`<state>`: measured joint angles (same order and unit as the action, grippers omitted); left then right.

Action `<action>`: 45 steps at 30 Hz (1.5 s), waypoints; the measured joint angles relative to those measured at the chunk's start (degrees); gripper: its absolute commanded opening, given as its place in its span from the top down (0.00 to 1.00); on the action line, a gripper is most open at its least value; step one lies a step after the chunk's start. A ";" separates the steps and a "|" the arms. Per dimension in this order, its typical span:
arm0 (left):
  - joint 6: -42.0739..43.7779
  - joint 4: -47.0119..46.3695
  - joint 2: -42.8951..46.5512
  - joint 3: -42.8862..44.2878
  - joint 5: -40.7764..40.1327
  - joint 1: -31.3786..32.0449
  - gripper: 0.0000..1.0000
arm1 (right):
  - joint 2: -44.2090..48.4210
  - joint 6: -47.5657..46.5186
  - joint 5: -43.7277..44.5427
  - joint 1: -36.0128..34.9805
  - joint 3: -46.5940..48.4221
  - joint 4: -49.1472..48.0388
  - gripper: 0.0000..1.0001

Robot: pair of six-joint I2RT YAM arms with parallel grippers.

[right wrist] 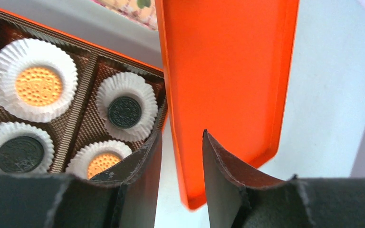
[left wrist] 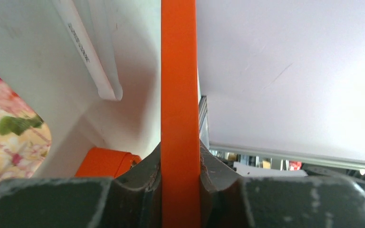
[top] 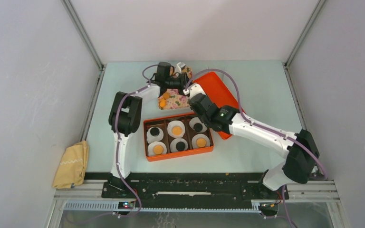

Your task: Pack the cookies

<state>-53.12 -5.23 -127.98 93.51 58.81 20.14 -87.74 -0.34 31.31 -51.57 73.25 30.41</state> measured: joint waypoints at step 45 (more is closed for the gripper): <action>-12.66 5.99 16.90 0.68 4.87 -19.02 1.00 | -20.55 -77.18 42.40 -11.80 -22.69 -109.57 0.39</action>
<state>-65.78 0.75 -111.09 94.19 63.68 1.13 -108.29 -77.52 73.71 -63.37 50.57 -79.15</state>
